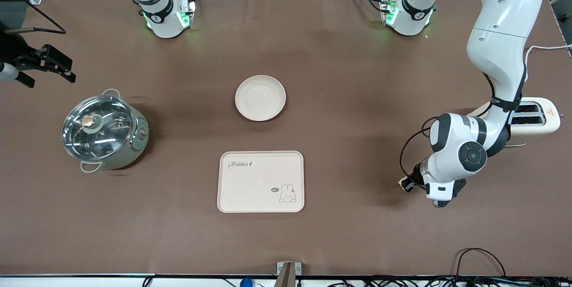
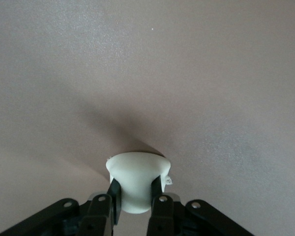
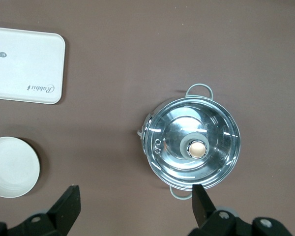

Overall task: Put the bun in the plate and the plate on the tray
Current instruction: 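Lift the bun with the left gripper and carry it to the plate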

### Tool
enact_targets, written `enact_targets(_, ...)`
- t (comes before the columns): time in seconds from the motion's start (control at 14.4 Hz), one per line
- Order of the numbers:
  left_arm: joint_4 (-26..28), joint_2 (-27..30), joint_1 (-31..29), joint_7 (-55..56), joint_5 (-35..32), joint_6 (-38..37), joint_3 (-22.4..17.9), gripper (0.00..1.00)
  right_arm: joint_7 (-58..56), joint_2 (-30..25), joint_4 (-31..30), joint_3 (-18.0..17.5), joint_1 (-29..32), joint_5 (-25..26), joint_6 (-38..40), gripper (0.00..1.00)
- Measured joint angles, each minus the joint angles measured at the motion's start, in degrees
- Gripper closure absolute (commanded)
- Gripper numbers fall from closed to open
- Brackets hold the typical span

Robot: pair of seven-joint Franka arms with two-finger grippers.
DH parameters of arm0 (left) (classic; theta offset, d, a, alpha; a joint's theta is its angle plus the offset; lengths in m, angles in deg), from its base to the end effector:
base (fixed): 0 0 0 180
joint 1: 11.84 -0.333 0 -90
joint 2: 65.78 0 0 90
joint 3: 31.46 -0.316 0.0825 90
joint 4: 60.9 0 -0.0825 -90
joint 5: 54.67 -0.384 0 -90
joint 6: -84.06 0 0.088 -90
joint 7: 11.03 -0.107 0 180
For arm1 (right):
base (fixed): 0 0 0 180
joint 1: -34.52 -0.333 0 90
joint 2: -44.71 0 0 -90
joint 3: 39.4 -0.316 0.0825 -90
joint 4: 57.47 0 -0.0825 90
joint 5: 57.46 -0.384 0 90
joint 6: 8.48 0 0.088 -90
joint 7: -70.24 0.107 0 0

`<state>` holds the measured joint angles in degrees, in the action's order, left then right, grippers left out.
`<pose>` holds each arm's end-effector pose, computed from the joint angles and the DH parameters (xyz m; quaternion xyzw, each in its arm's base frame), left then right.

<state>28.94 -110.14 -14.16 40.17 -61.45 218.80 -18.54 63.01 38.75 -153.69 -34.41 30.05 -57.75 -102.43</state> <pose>0.6960 -0.1054 0.1970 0.9402 0.3385 -0.0050 0.0383 0.5284 -0.0068 0.6353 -0.9978 -0.0585 -0.0324 0.0049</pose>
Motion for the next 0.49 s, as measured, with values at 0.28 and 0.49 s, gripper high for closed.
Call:
enact_targets(0.28, 0.0, 0.3, 0.5, 0.0, -0.1, 0.0, 0.4, 0.83, 0.0, 0.0, 0.0, 0.0, 0.0, 0.0, 0.0, 0.0)
enact_targets(0.49, -0.2, 2.2, 2.9, 0.0, -0.1, -3.1, 1.5, 0.82, 0.0, 0.0, 0.0, 0.1, 0.0, 0.0, 0.0, 0.0)
